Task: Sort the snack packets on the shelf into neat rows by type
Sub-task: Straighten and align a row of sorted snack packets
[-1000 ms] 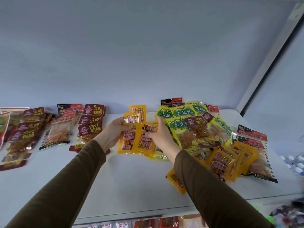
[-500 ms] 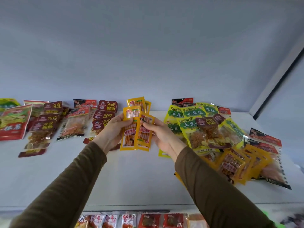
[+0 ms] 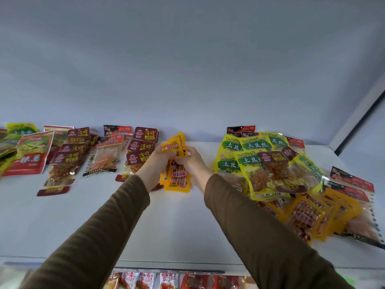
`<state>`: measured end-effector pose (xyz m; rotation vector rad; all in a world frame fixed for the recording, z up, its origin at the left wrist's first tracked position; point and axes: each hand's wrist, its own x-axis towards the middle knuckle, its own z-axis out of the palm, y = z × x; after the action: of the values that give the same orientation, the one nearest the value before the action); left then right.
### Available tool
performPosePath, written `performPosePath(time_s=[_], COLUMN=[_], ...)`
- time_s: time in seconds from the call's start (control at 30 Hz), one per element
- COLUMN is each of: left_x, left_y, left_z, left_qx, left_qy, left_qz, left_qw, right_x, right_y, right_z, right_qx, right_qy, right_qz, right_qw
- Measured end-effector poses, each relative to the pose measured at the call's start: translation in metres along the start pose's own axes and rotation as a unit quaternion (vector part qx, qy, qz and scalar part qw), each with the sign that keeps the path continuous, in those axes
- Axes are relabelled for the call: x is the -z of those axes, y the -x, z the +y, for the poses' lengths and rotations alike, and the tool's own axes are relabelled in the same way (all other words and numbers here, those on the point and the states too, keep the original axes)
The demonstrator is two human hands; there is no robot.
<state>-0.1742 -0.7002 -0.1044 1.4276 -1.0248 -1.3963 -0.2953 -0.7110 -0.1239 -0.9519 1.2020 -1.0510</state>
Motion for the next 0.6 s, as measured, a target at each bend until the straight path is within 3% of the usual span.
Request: performPosePath(time_s=[0.1,0.17,0.33,0.4,0.5,0.6], left_x=[0.005,0.005,0.01,0.014,0.017,0.016], left_y=[-0.002,0.0,-0.001,-0.008,-0.011,-0.012], left_z=[0.004,0.007,0.011,0.007,0.002,0.0], left_qx=[0.023,0.029,0.054,0.059,0.07,0.074], left_qy=[0.004,0.0,0.023,0.052,0.054,0.082], left_qz=[0.017,0.021,0.03,0.023,0.011,-0.013], left_qw=[1.0,0.999,0.998,0.997,0.996,0.994], right_x=[-0.014,-0.02,-0.005,0.004,0.009,0.004], right_y=[-0.011,-0.019,-0.013,-0.01,0.002,0.016], right_z=[-0.002,0.004,0.003,0.001,0.0,0.012], right_qx=[-0.023,-0.009,0.079,0.092,0.12,0.151], right_qy=[0.049,0.162,0.464,0.491,0.443,0.458], right_qz=[0.035,0.051,0.072,0.069,0.043,-0.026], right_qw=[0.998,0.985,0.879,0.864,0.887,0.876])
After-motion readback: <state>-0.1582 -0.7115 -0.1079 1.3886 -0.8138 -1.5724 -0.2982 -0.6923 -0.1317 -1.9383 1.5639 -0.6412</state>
